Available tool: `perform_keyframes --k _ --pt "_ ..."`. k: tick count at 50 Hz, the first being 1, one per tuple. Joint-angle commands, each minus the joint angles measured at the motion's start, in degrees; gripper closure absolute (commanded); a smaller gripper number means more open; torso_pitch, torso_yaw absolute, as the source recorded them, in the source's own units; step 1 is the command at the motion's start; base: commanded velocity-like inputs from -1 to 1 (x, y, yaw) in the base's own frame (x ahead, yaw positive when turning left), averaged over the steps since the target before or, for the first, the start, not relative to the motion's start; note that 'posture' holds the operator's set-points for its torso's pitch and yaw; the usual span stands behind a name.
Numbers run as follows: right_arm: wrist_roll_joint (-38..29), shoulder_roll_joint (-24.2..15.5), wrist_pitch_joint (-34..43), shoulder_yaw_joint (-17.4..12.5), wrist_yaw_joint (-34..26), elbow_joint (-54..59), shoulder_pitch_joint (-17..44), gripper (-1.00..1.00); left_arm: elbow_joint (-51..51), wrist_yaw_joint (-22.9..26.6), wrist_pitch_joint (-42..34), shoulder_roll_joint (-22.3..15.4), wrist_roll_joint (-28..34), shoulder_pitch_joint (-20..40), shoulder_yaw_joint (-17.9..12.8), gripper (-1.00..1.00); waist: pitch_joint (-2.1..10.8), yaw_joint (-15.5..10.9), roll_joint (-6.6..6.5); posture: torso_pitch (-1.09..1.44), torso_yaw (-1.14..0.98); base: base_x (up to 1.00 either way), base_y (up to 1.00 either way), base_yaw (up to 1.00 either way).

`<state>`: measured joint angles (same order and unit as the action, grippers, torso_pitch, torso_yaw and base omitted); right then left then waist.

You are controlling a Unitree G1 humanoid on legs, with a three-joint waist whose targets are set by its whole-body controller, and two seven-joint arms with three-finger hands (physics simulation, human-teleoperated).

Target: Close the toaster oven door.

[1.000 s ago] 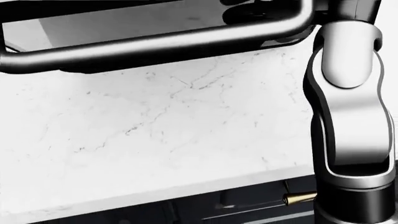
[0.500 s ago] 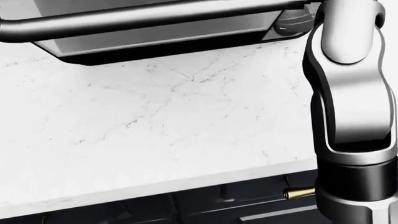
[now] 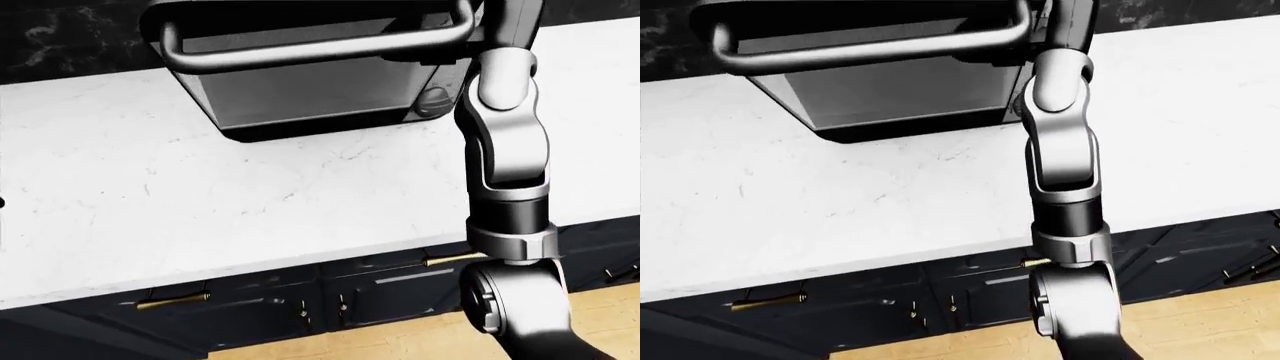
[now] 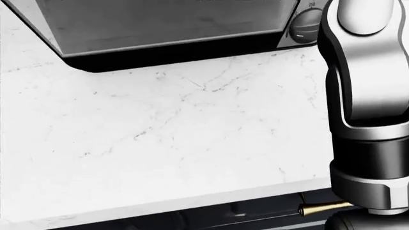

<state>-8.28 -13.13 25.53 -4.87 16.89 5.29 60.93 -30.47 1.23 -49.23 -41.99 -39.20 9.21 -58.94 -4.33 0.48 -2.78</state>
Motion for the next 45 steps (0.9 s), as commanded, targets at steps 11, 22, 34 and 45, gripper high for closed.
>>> perform_keyframes --k 11,22,34,45 --pt "-0.13 -1.60 -2.34 -1.65 1.53 -2.09 3.75 -1.00 -9.00 0.52 -3.54 -0.19 -8.13 -3.34 -7.26 -1.00 1.38 0.18 -0.42 0.00 0.00 0.00 0.00 0.00" --pt "0.13 -2.08 -2.53 -1.86 1.40 -1.76 3.87 -1.00 -12.33 -2.50 -7.36 -1.56 -17.55 -4.53 -11.78 -1.00 1.02 0.23 -0.44 0.00 0.00 0.00 0.00 0.00" --pt "0.22 -2.56 -2.76 -1.93 1.45 -0.92 4.70 -1.00 -16.68 -5.59 -6.64 0.04 -26.41 -9.10 -13.68 -1.00 0.81 0.24 -0.55 0.00 0.00 0.00 0.00 0.00" --pt "0.45 -2.88 -2.88 -2.10 1.64 -0.48 5.18 -1.00 -23.74 -6.78 -6.23 4.14 -37.41 -14.72 -16.49 -1.00 0.81 0.14 -0.40 0.00 0.00 0.00 0.00 0.00"
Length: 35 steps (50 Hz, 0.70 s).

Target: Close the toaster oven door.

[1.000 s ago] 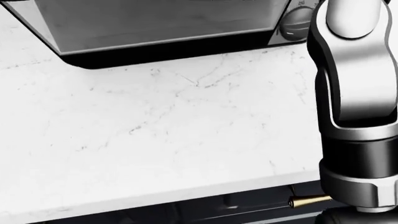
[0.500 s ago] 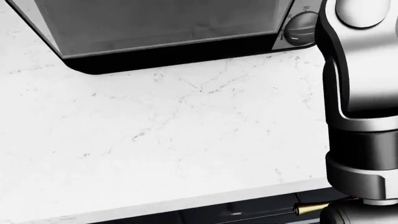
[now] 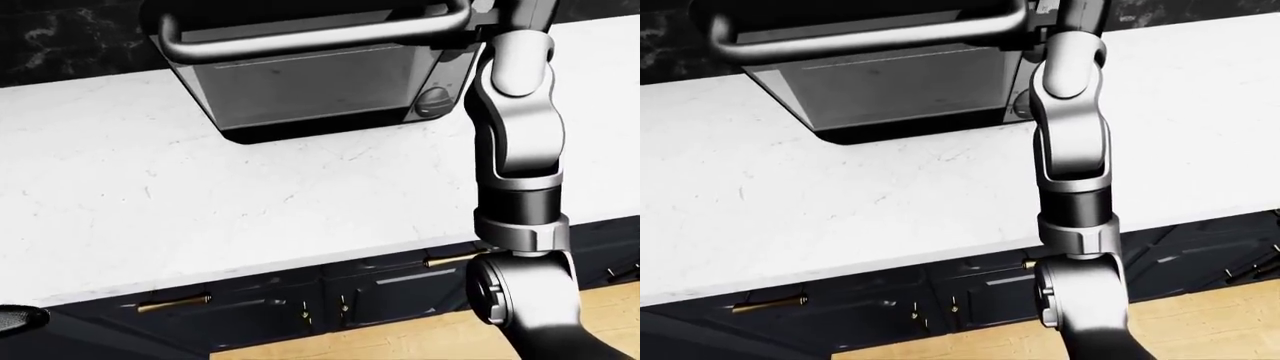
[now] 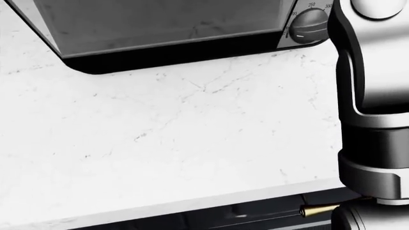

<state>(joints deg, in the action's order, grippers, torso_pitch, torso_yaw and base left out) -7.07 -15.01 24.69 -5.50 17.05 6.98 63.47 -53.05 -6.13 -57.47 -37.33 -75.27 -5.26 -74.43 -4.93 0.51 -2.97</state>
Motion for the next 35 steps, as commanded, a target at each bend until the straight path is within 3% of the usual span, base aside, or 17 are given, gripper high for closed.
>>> perform_keyframes --k 1,8,22,28,35 --pt "-0.74 -1.03 -2.02 -1.48 1.50 -2.20 2.61 -1.00 -0.97 0.43 2.22 -0.68 -1.48 -0.41 -0.89 -1.00 1.41 0.12 -0.19 0.00 0.00 0.00 0.00 0.00" --pt "-0.65 -0.97 -2.13 -1.43 1.67 -1.98 2.67 -1.00 -1.53 -0.69 2.85 -1.16 -4.65 -1.54 -1.61 -1.00 1.39 0.01 -0.05 0.00 0.00 0.00 0.00 0.00" --pt "-0.45 -1.07 -1.96 -1.46 1.96 -1.66 3.26 -1.00 -4.76 -1.83 3.22 0.49 -7.74 -2.83 0.13 -1.00 1.41 -0.13 0.06 0.00 0.00 0.00 0.00 0.00" --pt "-0.38 -0.97 -1.74 -1.37 1.87 -1.87 3.22 -1.00 -5.87 -0.94 3.37 1.17 -4.73 -1.84 3.49 -1.00 1.49 -0.22 0.16 0.00 0.00 0.00 0.00 0.00" --pt "-0.34 -0.88 -1.58 -1.42 1.92 -2.38 2.81 -1.00 -5.79 -3.76 3.13 0.57 -2.67 1.43 9.58 -1.00 1.63 -0.31 0.26 0.00 0.00 0.00 0.00 0.00"
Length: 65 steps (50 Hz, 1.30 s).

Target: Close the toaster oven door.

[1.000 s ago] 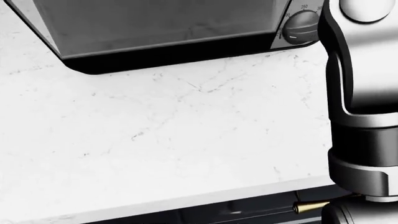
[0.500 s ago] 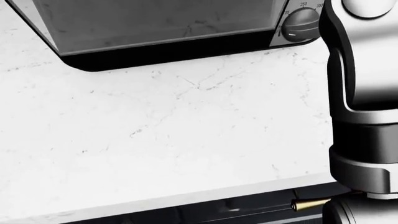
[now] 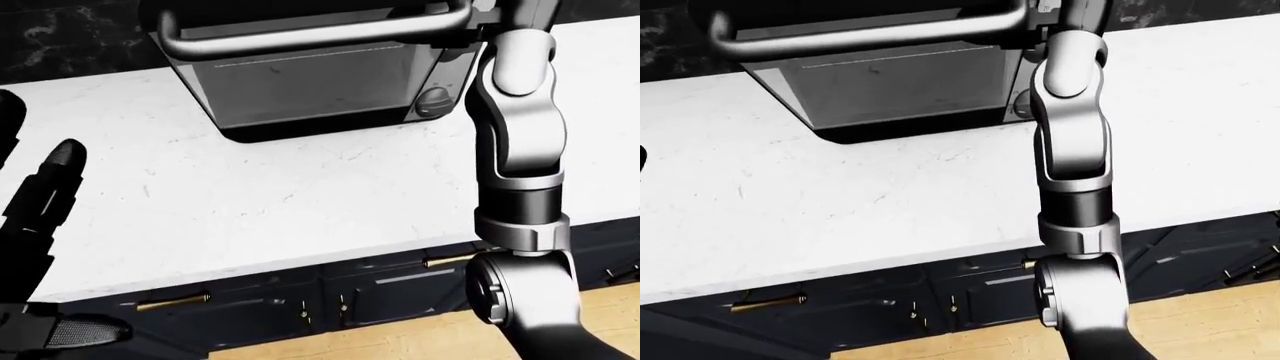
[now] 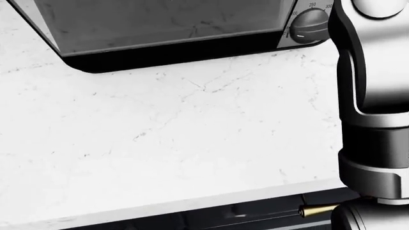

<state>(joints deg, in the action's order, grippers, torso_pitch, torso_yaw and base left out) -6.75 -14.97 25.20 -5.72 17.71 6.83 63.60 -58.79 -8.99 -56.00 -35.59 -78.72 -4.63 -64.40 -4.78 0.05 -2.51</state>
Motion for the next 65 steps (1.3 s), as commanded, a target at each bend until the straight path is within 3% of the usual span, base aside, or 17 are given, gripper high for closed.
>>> perform_keyframes --k 1,13,20,23,36,44,53,65 --pt "-0.66 -0.93 -2.10 -1.21 1.28 -2.20 2.70 -1.00 0.01 -1.16 1.63 -1.29 0.83 1.10 0.00 -1.00 1.51 0.14 -0.19 0.00 0.00 0.00 0.00 0.00" --pt "-0.57 -1.07 -2.04 -1.28 1.33 -2.22 2.81 -1.00 -1.21 2.63 3.11 0.60 11.01 3.15 11.55 -1.00 1.74 0.10 -0.09 0.00 0.00 0.00 0.00 0.00" --pt "-0.45 -1.18 -1.97 -1.28 1.45 -2.10 3.11 -1.00 -1.21 2.56 4.19 0.20 12.46 3.37 15.64 -1.00 1.88 0.03 0.07 0.00 0.00 0.00 0.00 0.00" --pt "-0.42 -1.19 -1.94 -1.27 1.47 -2.00 3.28 -1.00 -1.21 3.73 3.85 1.73 15.86 3.90 18.51 -1.00 1.88 0.01 0.11 0.00 0.00 0.00 0.00 0.00" --pt "-0.16 -1.57 -1.68 -1.45 1.59 -1.99 3.60 -1.00 -1.21 3.68 7.04 0.98 18.19 2.52 23.83 -1.00 2.05 -0.10 0.20 0.00 0.00 0.00 0.00 0.00" --pt "0.06 -1.68 -1.20 -1.47 1.72 -2.18 4.16 -1.00 -1.21 0.57 6.94 -0.93 17.33 5.71 27.93 -1.00 2.19 -0.16 0.18 0.00 0.00 0.00 0.00 0.00" --pt "0.11 -1.69 -1.32 -1.52 1.82 -2.34 3.67 -1.00 -1.21 0.41 6.04 0.15 19.47 7.78 32.58 -1.00 2.30 -0.20 0.22 0.00 0.00 0.00 0.00 0.00" --pt "0.33 -1.78 -1.56 -1.67 2.06 -2.55 2.87 -1.00 -1.21 -0.30 8.94 -3.21 20.46 9.13 38.56 -1.00 2.40 -0.22 0.35 0.00 0.00 0.00 0.00 0.00"
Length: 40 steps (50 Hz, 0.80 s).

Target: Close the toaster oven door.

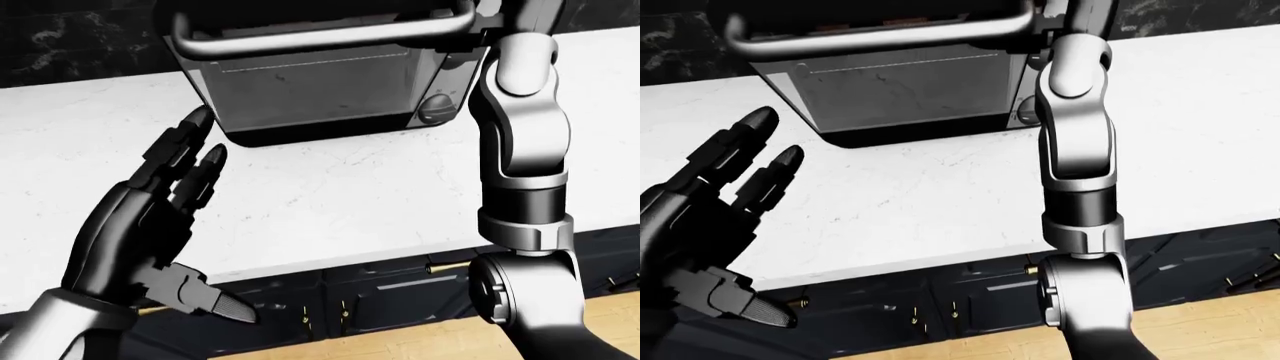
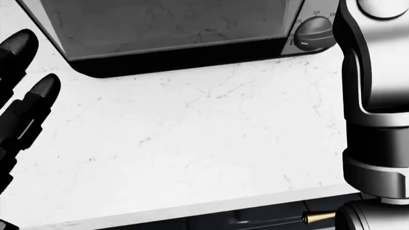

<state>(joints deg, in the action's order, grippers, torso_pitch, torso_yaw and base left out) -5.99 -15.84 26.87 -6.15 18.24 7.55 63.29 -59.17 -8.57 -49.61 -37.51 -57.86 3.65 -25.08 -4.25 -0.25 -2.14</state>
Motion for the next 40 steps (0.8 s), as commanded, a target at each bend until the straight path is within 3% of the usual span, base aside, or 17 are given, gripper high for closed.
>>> perform_keyframes --k 1,13,18,24,32,40 --pt "-0.41 -0.93 -3.27 -1.24 1.55 -3.24 3.11 -1.00 -0.83 -1.34 3.29 -2.03 -0.70 0.90 0.03 -1.00 1.90 0.10 -0.02 0.00 0.00 0.00 0.00 0.00" --pt "-0.10 -1.25 -3.15 -1.36 1.68 -2.97 3.55 -1.00 -0.83 -4.79 6.14 -6.43 -2.94 3.51 5.46 -1.00 1.90 0.06 -0.09 0.00 0.00 0.00 0.00 0.00" --pt "0.02 -1.34 -3.10 -1.46 1.79 -3.03 3.45 -1.00 -0.83 -6.68 2.36 -5.98 -5.37 8.98 5.96 -1.00 1.98 0.06 -0.14 0.00 0.00 0.00 0.00 0.00" --pt "0.17 -1.42 -3.08 -1.49 1.94 -3.09 3.38 -1.00 -0.83 -4.84 2.02 -5.46 -2.10 10.60 10.49 -1.00 2.02 0.09 -0.16 0.00 0.00 0.00 0.00 0.00" --pt "0.38 -1.53 -2.76 -1.55 2.00 -3.56 3.40 -1.00 -0.83 -1.49 -6.43 2.33 4.29 16.74 12.62 -1.00 2.07 0.07 0.12 0.00 0.00 0.00 0.00 0.00" --pt "0.59 -1.73 -2.43 -1.61 2.00 -3.89 3.45 -1.00 -0.81 8.60 -15.10 11.48 17.05 21.87 13.76 -1.00 2.04 0.00 0.56 0.00 0.00 0.00 0.00 0.00"
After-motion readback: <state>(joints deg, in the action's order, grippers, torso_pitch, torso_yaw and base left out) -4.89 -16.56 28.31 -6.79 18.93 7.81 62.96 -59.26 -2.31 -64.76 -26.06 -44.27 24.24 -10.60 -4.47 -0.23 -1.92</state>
